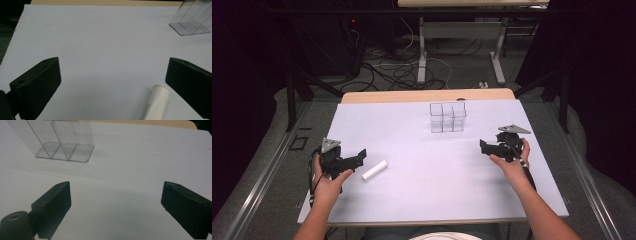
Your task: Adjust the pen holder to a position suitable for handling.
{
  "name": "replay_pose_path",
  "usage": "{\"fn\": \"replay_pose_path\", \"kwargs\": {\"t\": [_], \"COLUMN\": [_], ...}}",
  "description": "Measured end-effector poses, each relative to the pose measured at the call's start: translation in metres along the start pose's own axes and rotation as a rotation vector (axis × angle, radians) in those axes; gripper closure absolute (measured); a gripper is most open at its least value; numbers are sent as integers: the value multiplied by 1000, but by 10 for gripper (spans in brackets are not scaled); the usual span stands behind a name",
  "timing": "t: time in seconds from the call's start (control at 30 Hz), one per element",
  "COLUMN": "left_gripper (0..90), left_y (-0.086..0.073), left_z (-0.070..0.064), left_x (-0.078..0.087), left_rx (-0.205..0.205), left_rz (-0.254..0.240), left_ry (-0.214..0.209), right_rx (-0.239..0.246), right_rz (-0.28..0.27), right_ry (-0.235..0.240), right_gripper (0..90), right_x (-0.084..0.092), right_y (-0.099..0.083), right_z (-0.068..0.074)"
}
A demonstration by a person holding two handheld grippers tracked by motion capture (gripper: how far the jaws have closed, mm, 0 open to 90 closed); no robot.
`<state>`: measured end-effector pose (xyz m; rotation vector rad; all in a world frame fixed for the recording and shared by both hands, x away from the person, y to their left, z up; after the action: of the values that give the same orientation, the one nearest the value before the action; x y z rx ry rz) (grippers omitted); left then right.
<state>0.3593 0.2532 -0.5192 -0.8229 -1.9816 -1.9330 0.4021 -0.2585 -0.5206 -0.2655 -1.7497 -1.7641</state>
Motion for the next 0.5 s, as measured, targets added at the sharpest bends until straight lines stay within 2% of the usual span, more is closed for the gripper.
{"fn": "replay_pose_path", "kwargs": {"t": [0.17, 0.23, 0.33, 0.5], "left_gripper": [2, 2, 2, 2], "left_y": [2, 1, 1, 0], "left_z": [2, 3, 4, 6], "left_x": [4, 4, 5, 4], "left_rx": [-1, -1, 4, 7], "left_rz": [-16, -18, -16, -12], "left_ry": [19, 22, 27, 28], "right_rx": [3, -12, -21, -4], "right_rz": [17, 17, 50, 83], "right_ry": [33, 51, 76, 97], "right_gripper": [146, 150, 153, 154], "right_x": [-6, -8, -12, -18], "right_y": [15, 23, 34, 54], "right_z": [10, 15, 23, 33]}}
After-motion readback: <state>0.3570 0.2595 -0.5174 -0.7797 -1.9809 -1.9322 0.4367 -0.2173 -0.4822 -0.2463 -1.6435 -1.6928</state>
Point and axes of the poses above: each handheld gripper's, and its own axes: x roughly backward along the jaws, y roughly out of its top, z roughly to its left, the point moved 1 cm from there along -x, roughly forward along the jaws, and after that the axes turned 5 degrees about y, right-handed, at the moved point
